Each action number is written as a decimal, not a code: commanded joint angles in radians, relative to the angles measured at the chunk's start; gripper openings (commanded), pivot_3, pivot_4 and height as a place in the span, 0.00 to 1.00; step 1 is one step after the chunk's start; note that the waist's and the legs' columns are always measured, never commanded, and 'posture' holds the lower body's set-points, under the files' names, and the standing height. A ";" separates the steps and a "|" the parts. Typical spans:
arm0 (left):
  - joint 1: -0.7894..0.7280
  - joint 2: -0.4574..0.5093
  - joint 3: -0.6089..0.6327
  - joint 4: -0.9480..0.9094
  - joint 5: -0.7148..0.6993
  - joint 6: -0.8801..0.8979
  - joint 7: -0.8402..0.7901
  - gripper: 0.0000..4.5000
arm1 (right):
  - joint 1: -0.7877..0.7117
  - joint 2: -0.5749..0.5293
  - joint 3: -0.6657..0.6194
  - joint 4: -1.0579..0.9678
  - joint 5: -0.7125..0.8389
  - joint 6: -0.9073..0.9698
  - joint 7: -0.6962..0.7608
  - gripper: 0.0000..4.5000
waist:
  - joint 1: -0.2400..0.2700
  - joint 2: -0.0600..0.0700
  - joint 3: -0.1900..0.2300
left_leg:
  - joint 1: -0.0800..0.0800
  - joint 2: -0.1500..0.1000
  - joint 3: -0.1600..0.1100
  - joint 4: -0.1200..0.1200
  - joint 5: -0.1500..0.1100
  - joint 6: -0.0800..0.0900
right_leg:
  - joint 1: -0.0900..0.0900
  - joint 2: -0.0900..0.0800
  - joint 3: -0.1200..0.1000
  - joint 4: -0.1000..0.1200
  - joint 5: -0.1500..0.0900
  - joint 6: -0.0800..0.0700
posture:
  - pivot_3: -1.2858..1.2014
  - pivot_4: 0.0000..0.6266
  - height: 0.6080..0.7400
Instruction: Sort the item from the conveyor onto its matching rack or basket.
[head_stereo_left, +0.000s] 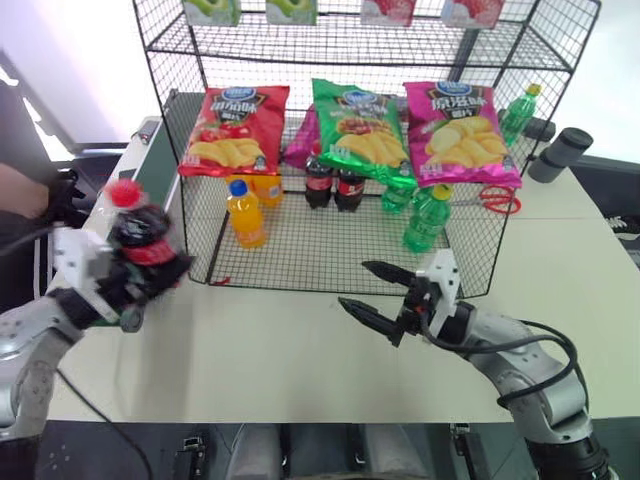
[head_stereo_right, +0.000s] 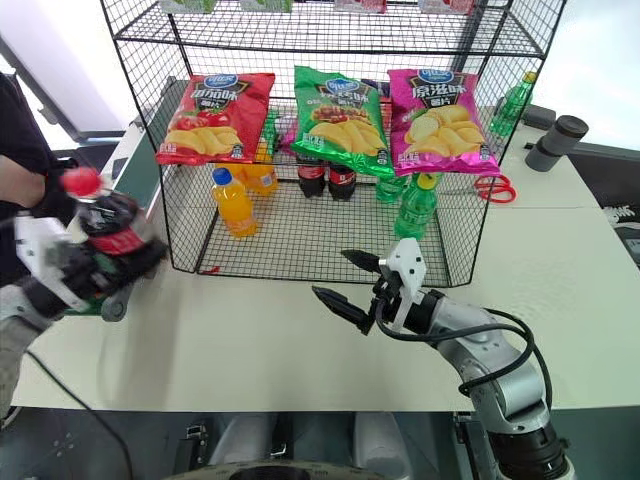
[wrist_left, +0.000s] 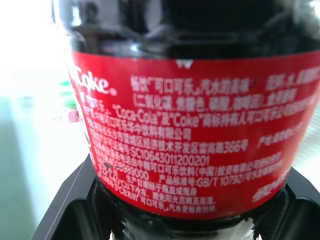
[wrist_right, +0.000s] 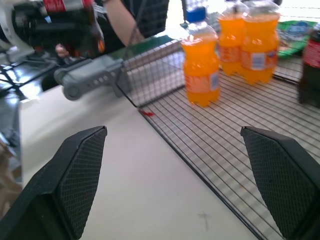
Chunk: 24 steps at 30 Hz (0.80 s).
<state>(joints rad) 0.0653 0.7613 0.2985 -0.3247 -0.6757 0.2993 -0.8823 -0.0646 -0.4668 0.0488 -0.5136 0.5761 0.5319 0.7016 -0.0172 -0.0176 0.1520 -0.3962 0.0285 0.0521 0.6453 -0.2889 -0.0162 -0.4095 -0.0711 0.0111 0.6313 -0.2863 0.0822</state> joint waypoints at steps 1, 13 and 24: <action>-0.079 -0.080 -0.195 -0.106 -0.010 0.026 -0.040 0.65 | -0.040 -0.002 0.009 -0.074 0.048 0.023 0.006 1.00 | 0.002 0.002 0.001 | 0.000 -0.001 0.000 0.000 0.000 0.000 | 0.000 -0.001 0.000 0.000 0.000 0.000 | 0.52 0.24 1.00; -0.337 -0.286 -0.513 0.087 0.155 -0.054 -0.213 0.65 | -0.048 0.011 0.036 -0.152 0.077 0.089 -0.054 1.00 | 0.006 0.002 0.001 | -0.003 0.001 -0.002 0.006 0.001 0.002 | 0.000 0.008 -0.002 0.002 0.003 0.005 | 0.52 0.24 1.00; -0.398 -0.333 -0.553 0.153 0.223 -0.095 -0.271 0.65 | 0.006 0.013 0.059 -0.145 0.061 0.053 -0.044 1.00 | 0.006 0.001 0.002 | -0.006 0.003 -0.003 0.019 -0.001 0.005 | 0.001 0.015 -0.002 0.007 0.005 0.010 | 0.52 0.24 1.00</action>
<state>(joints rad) -0.3052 0.4369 -0.2596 -0.1402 -0.4455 0.2443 -1.1403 -0.0574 -0.4599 0.1074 -0.6348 0.6318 0.6063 0.6554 -0.0114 -0.0162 0.1536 -0.4023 0.0317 0.0487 0.6653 -0.2904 -0.0110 -0.4081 -0.0561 0.0093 0.6385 -0.2814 0.0919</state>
